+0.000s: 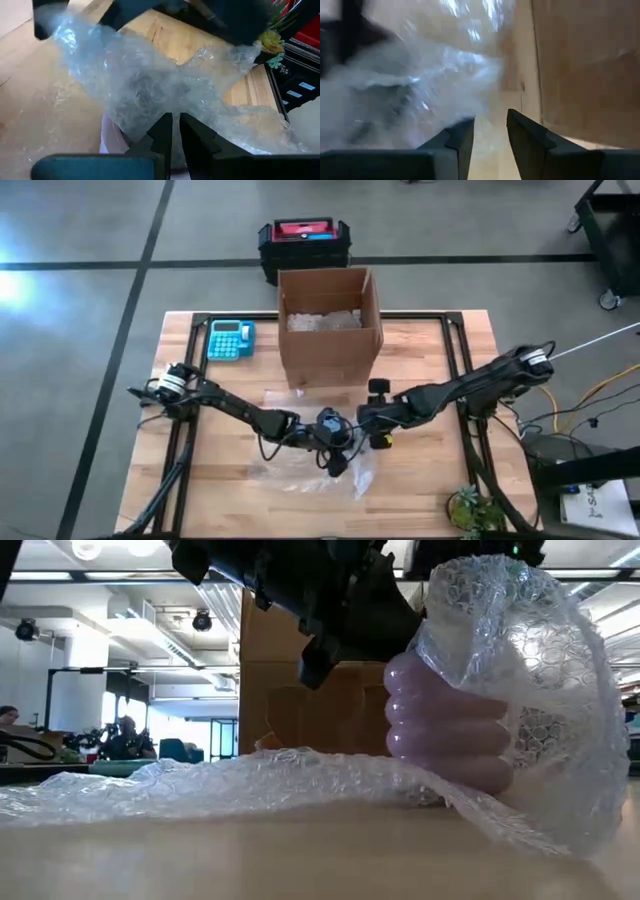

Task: Wrap mug
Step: Wrap the purple mug with bubble wrap

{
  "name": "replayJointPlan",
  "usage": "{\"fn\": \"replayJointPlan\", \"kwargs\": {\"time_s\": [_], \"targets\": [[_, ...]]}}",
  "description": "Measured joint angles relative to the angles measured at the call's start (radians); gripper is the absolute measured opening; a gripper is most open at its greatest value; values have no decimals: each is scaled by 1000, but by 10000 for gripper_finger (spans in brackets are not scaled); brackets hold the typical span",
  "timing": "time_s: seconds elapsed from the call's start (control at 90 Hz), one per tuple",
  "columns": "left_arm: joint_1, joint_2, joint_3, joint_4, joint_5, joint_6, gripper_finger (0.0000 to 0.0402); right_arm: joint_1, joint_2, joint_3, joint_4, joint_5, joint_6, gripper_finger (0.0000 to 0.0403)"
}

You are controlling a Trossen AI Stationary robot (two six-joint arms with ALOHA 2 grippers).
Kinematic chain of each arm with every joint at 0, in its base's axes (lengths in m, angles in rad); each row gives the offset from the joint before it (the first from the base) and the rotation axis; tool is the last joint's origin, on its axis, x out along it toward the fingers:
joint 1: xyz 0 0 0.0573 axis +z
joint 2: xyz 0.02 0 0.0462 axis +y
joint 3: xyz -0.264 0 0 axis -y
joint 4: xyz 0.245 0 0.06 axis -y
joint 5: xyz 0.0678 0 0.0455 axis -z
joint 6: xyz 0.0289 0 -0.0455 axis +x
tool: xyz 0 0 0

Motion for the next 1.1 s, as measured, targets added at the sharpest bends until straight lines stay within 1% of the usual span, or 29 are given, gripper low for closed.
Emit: {"fn": "replayJointPlan", "kwargs": {"time_s": [0.089,0.167,0.333,0.456,0.744,0.878,0.978,1.1], "targets": [[0,0,0,0,0,0,24,25,-2,-2,34,-73,6,79],[0,0,0,0,1,0,24,45,6,-3,61,-111,21,65],[0,0,0,4,1,0,24,76,55,-3,87,-103,37,35],[0,0,0,5,6,-8,24,91,74,-2,90,-85,41,20],[0,-2,0,13,5,-12,24,95,76,-3,87,-89,21,14],[0,-3,0,16,4,-12,24,123,46,-4,79,-7,7,13],[2,-3,0,15,-1,-12,24,139,20,12,75,-32,-1,13],[3,-3,0,18,-2,-11,24,165,22,19,98,-75,-1,12]]}}
